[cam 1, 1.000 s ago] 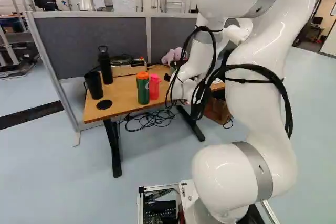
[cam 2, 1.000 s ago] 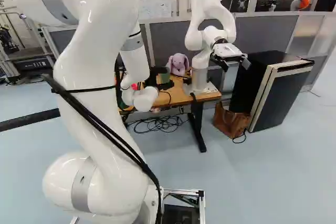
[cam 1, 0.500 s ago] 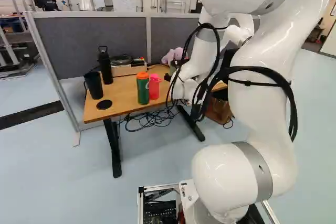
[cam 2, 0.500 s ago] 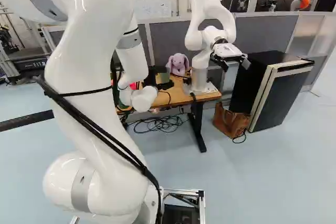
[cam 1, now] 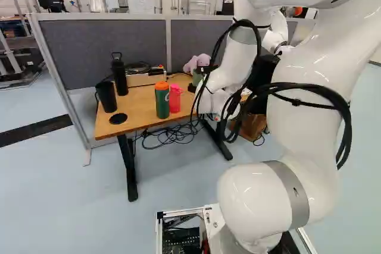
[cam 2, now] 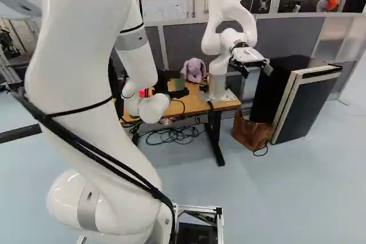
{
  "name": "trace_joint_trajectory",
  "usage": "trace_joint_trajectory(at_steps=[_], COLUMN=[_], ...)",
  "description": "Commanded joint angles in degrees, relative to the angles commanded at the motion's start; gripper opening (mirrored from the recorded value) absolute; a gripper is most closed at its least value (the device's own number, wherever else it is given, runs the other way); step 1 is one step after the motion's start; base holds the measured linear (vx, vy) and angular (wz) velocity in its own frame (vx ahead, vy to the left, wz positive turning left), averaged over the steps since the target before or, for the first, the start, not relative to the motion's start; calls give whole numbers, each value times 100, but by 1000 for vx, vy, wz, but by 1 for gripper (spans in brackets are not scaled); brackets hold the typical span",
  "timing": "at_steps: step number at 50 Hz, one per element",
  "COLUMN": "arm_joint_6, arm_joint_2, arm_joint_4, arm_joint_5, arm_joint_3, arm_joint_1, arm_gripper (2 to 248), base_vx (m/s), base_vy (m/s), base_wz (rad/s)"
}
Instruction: Place the green cup on the table
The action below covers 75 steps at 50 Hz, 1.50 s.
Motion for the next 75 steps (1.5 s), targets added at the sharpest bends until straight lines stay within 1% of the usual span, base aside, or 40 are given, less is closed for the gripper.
trace_joint_trajectory(at_steps=[25, 40, 57, 75], arm_joint_6=[0, 0, 0, 0], arm_joint_2=[1156, 1727, 2201, 2503], arm_joint_4=[0, 0, 0, 0], arm_joint_5=[-538, -804, -1025, -1165], arm_joint_3=[827, 1236, 1574, 1790], arm_joint_1=[-27, -41, -52, -59], arm_gripper=[247, 247, 247, 247], base_vx=[0, 0, 0, 0], base_vy=[0, 0, 0, 0], base_wz=[0, 0, 0, 0])
